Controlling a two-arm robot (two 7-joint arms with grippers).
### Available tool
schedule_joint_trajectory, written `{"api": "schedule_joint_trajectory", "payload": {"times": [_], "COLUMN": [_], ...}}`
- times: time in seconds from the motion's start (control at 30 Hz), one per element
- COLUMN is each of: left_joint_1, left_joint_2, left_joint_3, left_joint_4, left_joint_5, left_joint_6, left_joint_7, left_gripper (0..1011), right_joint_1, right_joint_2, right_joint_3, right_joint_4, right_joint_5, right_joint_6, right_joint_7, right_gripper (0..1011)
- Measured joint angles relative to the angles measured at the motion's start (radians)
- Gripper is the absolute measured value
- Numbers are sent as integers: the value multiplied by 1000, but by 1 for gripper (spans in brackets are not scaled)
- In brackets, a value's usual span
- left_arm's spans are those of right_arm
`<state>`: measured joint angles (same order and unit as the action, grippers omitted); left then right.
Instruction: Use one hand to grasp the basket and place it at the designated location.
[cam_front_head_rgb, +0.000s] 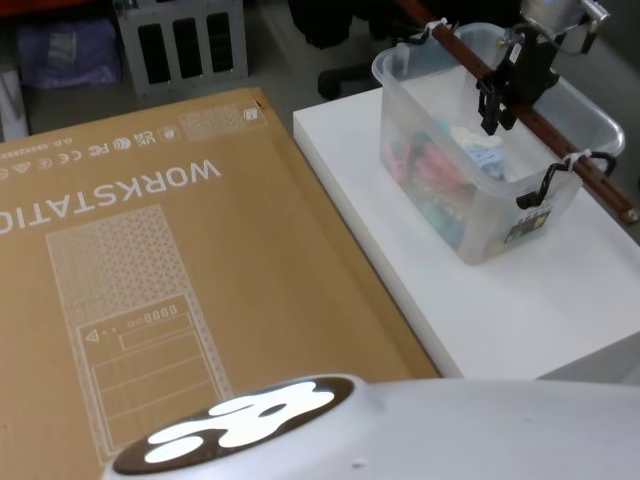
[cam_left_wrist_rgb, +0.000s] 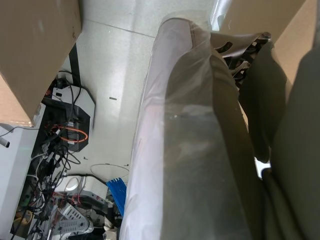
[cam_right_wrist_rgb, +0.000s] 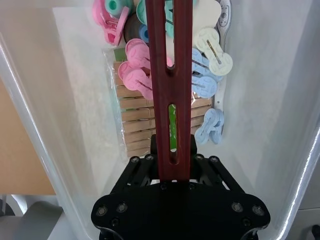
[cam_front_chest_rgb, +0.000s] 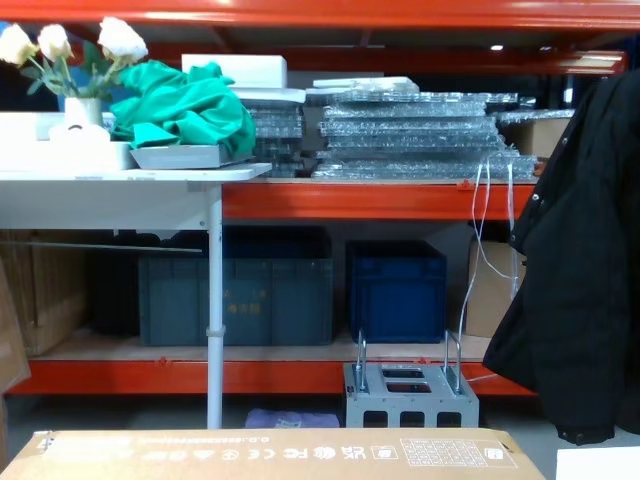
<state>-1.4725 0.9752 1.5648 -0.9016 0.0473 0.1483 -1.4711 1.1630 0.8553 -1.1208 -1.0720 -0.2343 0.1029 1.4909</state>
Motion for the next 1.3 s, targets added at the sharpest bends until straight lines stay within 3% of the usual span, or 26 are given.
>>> {"api": "schedule_joint_trajectory", "payload": {"times": [0.33,0.4,0.83,1.3], "left_joint_1": [0,0,0,0], "left_joint_2": [0,0,0,0], "left_joint_3": [0,0,0,0], "left_joint_4": [0,1,0,0], "left_joint_5": [0,0,0,0], "left_joint_6": [0,0,0,0], "left_joint_7": [0,0,0,0], "left_gripper": [0,0,0,0], "right_joint_1": [20,31,59,83], "right_joint_2": [19,35,75,140], "right_joint_3": [28,47,94,155], "right_joint_4": [-15,-31,-77,-169], "right_joint_5": [6,18,53,90], "right_joint_6": [9,15,30,56], "right_joint_7": [-5,-5,1,-5], "right_gripper": [552,635,993,1001]}}
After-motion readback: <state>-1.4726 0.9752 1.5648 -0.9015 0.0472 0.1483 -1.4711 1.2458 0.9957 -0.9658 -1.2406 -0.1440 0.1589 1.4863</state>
